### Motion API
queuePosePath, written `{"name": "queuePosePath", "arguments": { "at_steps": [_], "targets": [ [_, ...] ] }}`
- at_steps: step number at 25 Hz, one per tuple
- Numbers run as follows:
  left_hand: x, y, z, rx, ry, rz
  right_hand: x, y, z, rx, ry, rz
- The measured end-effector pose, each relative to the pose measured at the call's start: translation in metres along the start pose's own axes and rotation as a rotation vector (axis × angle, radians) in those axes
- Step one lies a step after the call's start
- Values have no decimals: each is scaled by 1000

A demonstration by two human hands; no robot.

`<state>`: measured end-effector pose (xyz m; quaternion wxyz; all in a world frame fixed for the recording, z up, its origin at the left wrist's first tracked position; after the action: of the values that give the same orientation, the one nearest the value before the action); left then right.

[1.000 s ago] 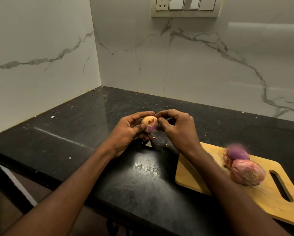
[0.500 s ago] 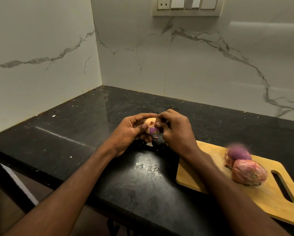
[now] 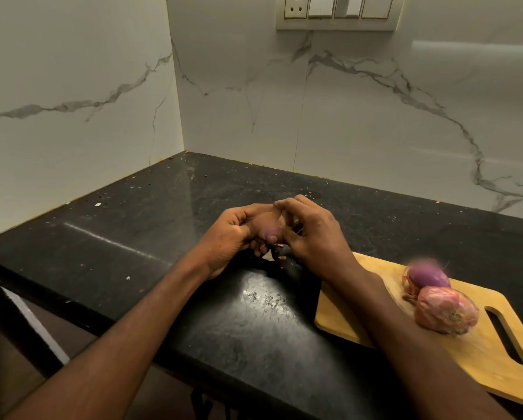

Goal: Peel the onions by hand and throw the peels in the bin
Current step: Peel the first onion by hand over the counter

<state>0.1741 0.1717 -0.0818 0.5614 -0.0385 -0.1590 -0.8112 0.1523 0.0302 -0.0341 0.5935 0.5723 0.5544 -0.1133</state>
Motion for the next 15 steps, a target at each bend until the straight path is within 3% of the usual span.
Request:
{"name": "queuePosePath", "arguments": {
  "at_steps": [15],
  "targets": [
    [5,-3,5,16,100,5,4,-2,3,14,13,-21]
  ]
}}
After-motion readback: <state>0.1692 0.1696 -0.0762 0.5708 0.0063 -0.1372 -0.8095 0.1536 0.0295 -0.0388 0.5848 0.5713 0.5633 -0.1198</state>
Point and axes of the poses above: each hand's wrist, its own y-axis towards the middle knuckle, its own x-axis out of the palm, z = x × y, the point moved 8 cm from there along y, towards the middle knuckle, and after that the axes turned 13 degrees about -y, right-handed, at the moved point
